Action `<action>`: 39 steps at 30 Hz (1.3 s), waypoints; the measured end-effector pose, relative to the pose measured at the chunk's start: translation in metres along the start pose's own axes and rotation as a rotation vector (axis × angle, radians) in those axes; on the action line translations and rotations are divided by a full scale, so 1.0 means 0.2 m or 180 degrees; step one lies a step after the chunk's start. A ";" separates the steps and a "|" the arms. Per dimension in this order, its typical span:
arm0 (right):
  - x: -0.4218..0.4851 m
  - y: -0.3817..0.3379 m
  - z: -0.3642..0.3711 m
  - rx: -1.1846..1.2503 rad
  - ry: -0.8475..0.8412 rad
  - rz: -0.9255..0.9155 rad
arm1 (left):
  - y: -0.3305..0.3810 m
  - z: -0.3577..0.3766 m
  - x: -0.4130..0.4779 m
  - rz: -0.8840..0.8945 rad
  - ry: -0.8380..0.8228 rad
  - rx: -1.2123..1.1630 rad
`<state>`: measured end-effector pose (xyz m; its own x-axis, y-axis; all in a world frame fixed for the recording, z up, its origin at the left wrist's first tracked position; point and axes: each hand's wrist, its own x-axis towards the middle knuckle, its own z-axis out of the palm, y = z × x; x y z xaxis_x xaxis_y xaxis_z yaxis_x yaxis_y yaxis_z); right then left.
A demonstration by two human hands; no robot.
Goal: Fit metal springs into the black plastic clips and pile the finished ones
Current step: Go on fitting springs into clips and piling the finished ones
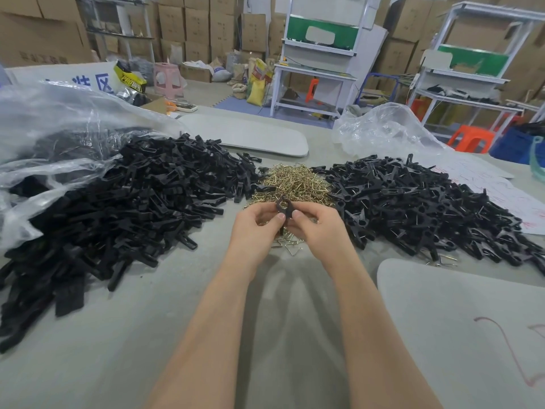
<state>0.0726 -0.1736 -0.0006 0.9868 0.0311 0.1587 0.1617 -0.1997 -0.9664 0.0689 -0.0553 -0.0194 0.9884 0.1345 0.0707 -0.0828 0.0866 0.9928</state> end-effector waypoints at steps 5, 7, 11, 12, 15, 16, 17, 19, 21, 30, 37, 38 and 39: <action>0.00 -0.01 0.00 -0.0207 0.0187 -0.0062 | 0.00 0.00 0.00 -0.0018 0.0042 0.0012; 0.00 -0.01 0.01 -0.0284 0.0183 -0.0081 | 0.00 0.00 0.00 0.0001 0.0011 -0.0010; -0.01 -0.03 0.00 -0.0290 0.0175 -0.0125 | 0.00 -0.01 0.00 -0.0018 -0.0055 -0.0112; -0.01 -0.03 -0.01 -0.0272 0.0175 -0.0132 | 0.01 -0.01 0.00 -0.0068 -0.0080 -0.0186; -0.02 -0.04 -0.02 -0.0021 0.0102 -0.0088 | 0.02 -0.02 -0.01 -0.0212 -0.0103 -0.0539; -0.02 -0.04 -0.02 0.0177 0.0063 -0.0027 | 0.03 -0.03 -0.01 -0.0234 -0.0103 -0.0633; -0.03 -0.05 -0.03 0.0402 0.0030 0.0041 | 0.04 -0.03 -0.01 -0.0247 -0.0112 -0.0698; -0.03 -0.05 -0.03 0.0774 -0.0018 0.0163 | 0.05 -0.02 -0.02 -0.0273 -0.0156 -0.0787; -0.02 -0.05 -0.03 0.1132 -0.0121 0.0314 | 0.05 -0.02 -0.02 -0.0329 -0.0281 -0.0907; 0.00 -0.04 -0.01 0.0625 0.0305 0.0497 | 0.06 -0.03 -0.01 -0.0520 0.0071 -0.1698; -0.01 0.06 0.06 -0.2563 -0.0252 0.0157 | 0.11 -0.11 0.00 -0.1258 0.0669 -0.3577; -0.01 0.07 0.10 -0.2731 -0.0398 0.0128 | 0.11 -0.12 0.00 -0.1279 0.0683 -0.3692; -0.02 0.08 0.14 -0.2799 -0.0437 0.0094 | 0.11 -0.12 0.00 -0.1279 0.0705 -0.3761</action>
<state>0.0721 -0.1494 -0.0217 0.9912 0.1199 0.0561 0.1322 -0.8800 -0.4562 0.0647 -0.0299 0.0002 0.9373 0.0460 -0.3456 0.0414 0.9696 0.2414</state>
